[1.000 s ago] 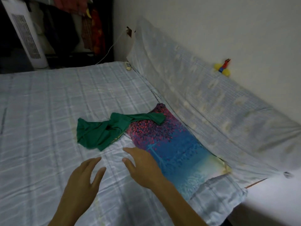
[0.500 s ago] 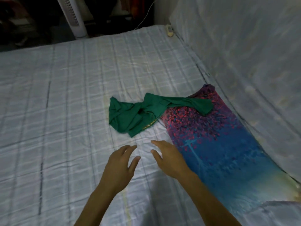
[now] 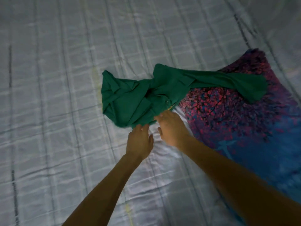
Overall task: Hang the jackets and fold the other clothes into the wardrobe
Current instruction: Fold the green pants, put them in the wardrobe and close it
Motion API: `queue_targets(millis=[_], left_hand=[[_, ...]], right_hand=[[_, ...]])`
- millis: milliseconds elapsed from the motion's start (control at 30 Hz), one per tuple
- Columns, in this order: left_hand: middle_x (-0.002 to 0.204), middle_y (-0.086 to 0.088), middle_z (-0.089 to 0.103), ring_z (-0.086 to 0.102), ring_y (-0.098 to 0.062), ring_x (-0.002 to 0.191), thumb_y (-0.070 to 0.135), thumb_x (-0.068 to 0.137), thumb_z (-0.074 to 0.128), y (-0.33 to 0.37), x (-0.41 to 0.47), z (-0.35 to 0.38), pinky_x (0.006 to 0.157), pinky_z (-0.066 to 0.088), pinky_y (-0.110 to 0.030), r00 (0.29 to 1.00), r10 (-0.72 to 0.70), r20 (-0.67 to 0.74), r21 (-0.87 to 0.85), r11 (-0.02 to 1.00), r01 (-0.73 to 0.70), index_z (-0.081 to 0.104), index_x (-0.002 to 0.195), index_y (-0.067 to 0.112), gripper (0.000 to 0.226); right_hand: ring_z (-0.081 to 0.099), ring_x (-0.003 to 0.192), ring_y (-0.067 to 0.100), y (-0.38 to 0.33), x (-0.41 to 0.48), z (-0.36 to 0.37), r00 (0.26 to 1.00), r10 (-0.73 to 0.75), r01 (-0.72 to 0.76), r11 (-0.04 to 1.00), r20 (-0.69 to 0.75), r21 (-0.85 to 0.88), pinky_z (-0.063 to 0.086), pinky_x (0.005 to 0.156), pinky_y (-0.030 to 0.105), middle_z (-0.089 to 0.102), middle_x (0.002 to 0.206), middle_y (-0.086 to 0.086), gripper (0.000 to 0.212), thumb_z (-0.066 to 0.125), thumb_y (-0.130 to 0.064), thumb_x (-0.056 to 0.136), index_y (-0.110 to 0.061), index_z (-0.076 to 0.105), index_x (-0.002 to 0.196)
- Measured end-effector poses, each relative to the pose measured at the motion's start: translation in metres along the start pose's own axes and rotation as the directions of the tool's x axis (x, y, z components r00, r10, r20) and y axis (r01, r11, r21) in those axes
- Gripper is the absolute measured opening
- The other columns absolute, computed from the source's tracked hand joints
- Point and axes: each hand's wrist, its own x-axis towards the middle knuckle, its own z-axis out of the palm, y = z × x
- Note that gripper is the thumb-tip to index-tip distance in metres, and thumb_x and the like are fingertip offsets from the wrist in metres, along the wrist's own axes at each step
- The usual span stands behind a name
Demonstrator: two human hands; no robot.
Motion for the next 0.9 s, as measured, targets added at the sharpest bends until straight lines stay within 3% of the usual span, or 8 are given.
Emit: queue_targets(millis=[167, 267, 333, 400, 600, 733, 833, 900], left_hand=[[0.133, -0.019, 0.043, 0.041, -0.033, 0.119, 0.031, 0.086, 0.058, -0.021, 0.045, 0.044, 0.101, 0.035, -0.043, 0.999, 0.039, -0.036, 0.163, 0.986, -0.033, 0.036, 0.140, 0.008, 0.063], [0.125, -0.017, 0.051, 0.050, -0.033, 0.106, 0.037, 0.082, 0.060, -0.036, 0.071, 0.054, 0.088, 0.042, -0.044, 0.996, 0.054, -0.068, 0.285, 0.958, -0.033, 0.043, 0.135, 0.006, 0.064], [0.110, -0.016, 0.058, 0.054, -0.032, 0.092, 0.024, 0.076, 0.064, -0.041, 0.079, 0.055, 0.077, 0.045, -0.041, 0.996, 0.053, -0.076, 0.347, 0.937, -0.023, 0.053, 0.126, 0.006, 0.054], [0.090, -0.016, 0.061, 0.056, -0.033, 0.078, 0.001, 0.066, 0.063, -0.044, 0.082, 0.049, 0.065, 0.046, -0.038, 0.996, 0.044, -0.074, 0.332, 0.943, -0.017, 0.062, 0.110, 0.005, 0.045], [0.102, -0.012, 0.063, 0.059, -0.033, 0.090, 0.007, 0.078, 0.048, -0.058, 0.066, -0.009, 0.068, 0.047, -0.035, 0.998, -0.044, 0.037, 0.106, 0.994, 0.040, 0.061, 0.109, 0.012, 0.034], [0.078, -0.006, 0.066, 0.063, -0.030, 0.069, 0.017, 0.069, 0.047, -0.048, 0.018, -0.068, 0.053, 0.044, -0.030, 0.993, 0.094, -0.064, 0.079, 0.993, -0.089, 0.067, 0.078, 0.014, 0.023], [0.051, 0.005, 0.056, 0.053, -0.018, 0.039, 0.017, 0.053, 0.050, -0.039, -0.019, -0.122, 0.034, 0.024, -0.016, 0.966, 0.177, -0.186, 0.111, 0.981, -0.158, 0.059, 0.051, 0.020, 0.009], [0.047, 0.009, 0.051, 0.047, -0.011, 0.035, 0.018, 0.054, 0.045, -0.032, -0.041, -0.157, 0.038, 0.011, -0.007, 0.944, 0.192, -0.268, 0.107, 0.980, -0.168, 0.052, 0.047, 0.021, 0.010]], right_hand=[[0.012, 0.143, 0.034, 0.033, 0.055, 0.029, 0.992, -0.003, 0.033, 0.970, 0.125, -0.240, 0.011, 0.116, 0.050, 0.020, 0.153, 0.019, 0.073, 0.059, -0.013, 0.085, -0.013, 0.022, 0.147], [0.003, 0.144, 0.034, 0.047, 0.077, 0.039, 0.987, 0.009, 0.054, 0.924, 0.163, -0.379, -0.002, 0.114, 0.057, 0.017, 0.155, 0.016, 0.073, 0.056, -0.020, 0.088, -0.016, 0.017, 0.149], [0.036, 0.133, 0.037, 0.048, 0.087, 0.046, 0.996, -0.001, 0.038, 0.923, 0.095, -0.384, 0.011, 0.112, 0.061, 0.050, 0.133, 0.019, 0.055, 0.065, -0.018, 0.081, -0.013, 0.049, 0.133], [0.063, 0.091, 0.033, 0.045, 0.092, 0.048, 0.999, -0.019, 0.007, 0.925, -0.026, -0.381, 0.034, 0.104, 0.061, 0.068, 0.082, 0.013, 0.024, 0.077, -0.013, 0.064, -0.010, 0.071, 0.087], [0.060, 0.064, 0.025, 0.021, 0.061, 0.029, 0.992, -0.121, 0.104, 0.943, -0.035, -0.316, 0.039, 0.102, 0.055, 0.061, 0.058, 0.006, 0.012, 0.069, -0.012, 0.057, -0.013, 0.066, 0.069], [0.064, 0.078, 0.029, -0.011, 0.021, -0.017, 0.983, -0.115, 0.135, 0.981, 0.141, -0.139, 0.047, 0.079, 0.036, 0.066, 0.087, 0.010, 0.024, 0.065, -0.022, 0.074, -0.013, 0.061, 0.096], [0.058, 0.102, 0.035, -0.036, -0.011, -0.072, 0.976, -0.087, 0.069, 0.993, 0.198, 0.097, 0.045, 0.083, 0.038, 0.059, 0.113, 0.014, 0.032, 0.051, -0.031, 0.090, -0.011, 0.052, 0.116], [0.056, 0.108, 0.032, -0.049, -0.033, -0.107, 0.971, -0.070, 0.021, 0.977, 0.230, 0.211, 0.044, 0.087, 0.035, 0.056, 0.121, 0.011, 0.039, 0.056, -0.034, 0.089, -0.014, 0.052, 0.122]])
